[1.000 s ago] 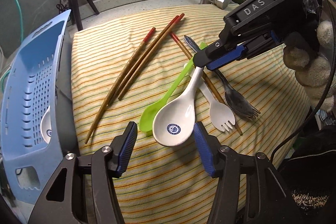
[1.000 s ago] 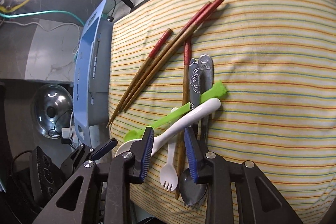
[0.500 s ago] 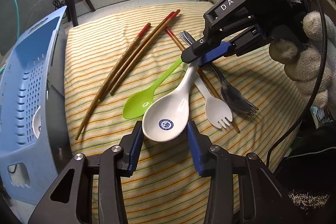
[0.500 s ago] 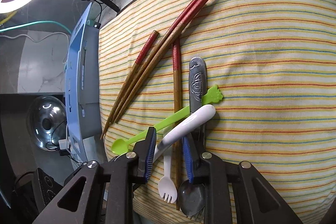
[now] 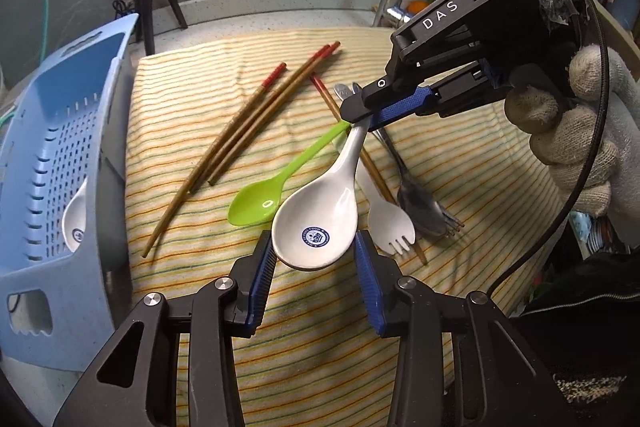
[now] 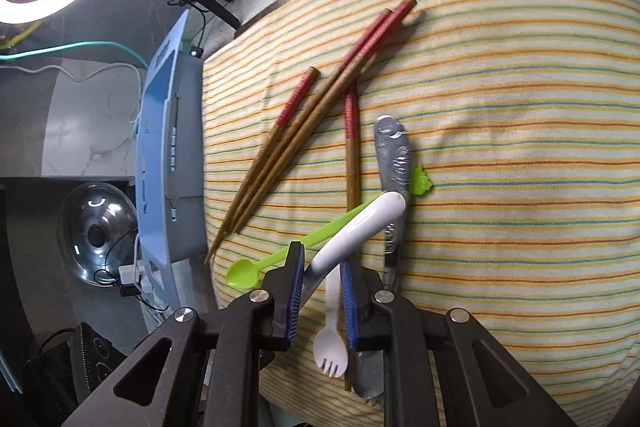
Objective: Organize utensils
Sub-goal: 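Carry the spoon into the blue basket and open the left gripper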
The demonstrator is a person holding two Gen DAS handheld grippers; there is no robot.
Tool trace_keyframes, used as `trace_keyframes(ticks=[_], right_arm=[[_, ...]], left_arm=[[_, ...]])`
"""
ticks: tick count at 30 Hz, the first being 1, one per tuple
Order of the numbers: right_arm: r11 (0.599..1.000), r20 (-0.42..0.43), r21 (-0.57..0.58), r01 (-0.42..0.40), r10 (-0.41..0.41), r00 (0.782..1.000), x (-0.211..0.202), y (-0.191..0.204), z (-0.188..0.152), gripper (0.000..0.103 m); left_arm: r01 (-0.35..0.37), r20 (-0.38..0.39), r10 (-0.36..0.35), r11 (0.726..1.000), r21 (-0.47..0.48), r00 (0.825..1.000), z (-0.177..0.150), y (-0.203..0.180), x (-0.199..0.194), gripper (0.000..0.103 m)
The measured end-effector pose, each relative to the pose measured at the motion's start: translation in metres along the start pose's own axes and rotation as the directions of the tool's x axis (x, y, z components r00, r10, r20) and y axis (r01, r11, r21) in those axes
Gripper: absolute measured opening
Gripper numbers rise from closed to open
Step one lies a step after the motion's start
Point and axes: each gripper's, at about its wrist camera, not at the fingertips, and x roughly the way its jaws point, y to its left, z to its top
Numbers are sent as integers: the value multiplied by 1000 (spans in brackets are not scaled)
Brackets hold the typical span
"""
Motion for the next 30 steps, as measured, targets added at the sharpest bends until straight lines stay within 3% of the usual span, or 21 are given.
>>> trace_keyframes(ticks=[13,30], right_arm=[[989,18,-125,-79,82,996,-3,88,26,12],[961,-42,-266,-72,63,997,78,202,59,9]], left_arm=[[-54,138,71,991,-122,988,9,43,-47,38],[-132,146,182,946,-295,972,-5,146,-58,36]])
